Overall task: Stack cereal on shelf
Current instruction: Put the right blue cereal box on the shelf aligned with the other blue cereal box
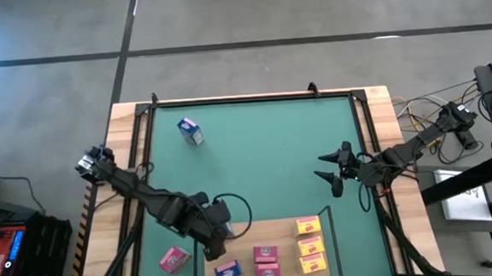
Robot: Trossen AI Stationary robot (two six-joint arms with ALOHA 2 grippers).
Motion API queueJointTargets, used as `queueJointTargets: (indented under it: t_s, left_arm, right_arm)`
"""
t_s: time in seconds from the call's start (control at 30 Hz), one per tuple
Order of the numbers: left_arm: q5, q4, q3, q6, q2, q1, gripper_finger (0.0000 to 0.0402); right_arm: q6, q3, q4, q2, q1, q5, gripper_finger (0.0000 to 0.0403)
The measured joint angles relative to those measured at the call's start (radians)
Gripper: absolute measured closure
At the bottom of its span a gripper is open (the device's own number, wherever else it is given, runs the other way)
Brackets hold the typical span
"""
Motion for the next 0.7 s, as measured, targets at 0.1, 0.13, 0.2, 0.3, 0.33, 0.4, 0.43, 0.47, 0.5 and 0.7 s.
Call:
queueJointTargets:
  t_s: [0.1, 0.13, 0.2, 0.3, 0.33, 0.4, 0.43, 0.47, 0.5, 0.7]
  left_arm:
    - [0.003, 0.023, -0.014, 0.001, 0.000, -0.022, 0.0247]
    - [0.003, 0.033, -0.018, 0.005, 0.000, -0.029, 0.0247]
    - [0.004, 0.048, -0.019, 0.024, 0.000, -0.043, 0.0247]
    - [0.004, 0.078, -0.019, 0.039, 0.010, -0.054, 0.0247]
    - [0.006, 0.082, -0.019, 0.042, 0.015, -0.055, 0.0247]
    - [0.005, 0.091, -0.019, 0.043, 0.032, -0.055, 0.0247]
    - [0.005, 0.097, -0.019, 0.047, 0.038, -0.054, 0.0247]
    - [0.004, 0.100, -0.019, 0.050, 0.045, -0.054, 0.0247]
    - [0.004, 0.100, -0.019, 0.053, 0.051, -0.054, 0.0247]
    - [0.004, 0.129, -0.019, 0.052, 0.064, -0.055, 0.0247]
  right_arm:
    - [0.000, 0.000, 0.000, 0.000, 0.000, 0.000, 0.0138]
    - [0.000, 0.000, 0.000, 0.000, 0.000, 0.000, 0.0138]
    - [0.000, 0.000, 0.000, 0.000, 0.000, 0.000, 0.0138]
    - [0.000, 0.000, 0.000, 0.000, 0.000, 0.000, 0.0138]
    - [0.000, 0.000, 0.000, 0.000, 0.000, 0.000, 0.0138]
    - [0.000, 0.000, 0.000, 0.000, 0.000, 0.000, 0.0138]
    - [0.000, 0.000, 0.000, 0.000, 0.000, 0.000, 0.0138]
    - [0.000, 0.000, 0.001, 0.000, 0.000, 0.000, 0.0138]
    - [0.000, 0.000, 0.002, 0.000, 0.000, 0.000, 0.0138]
    - [0.000, 0.000, 0.002, 0.000, 0.000, 0.000, 0.0138]
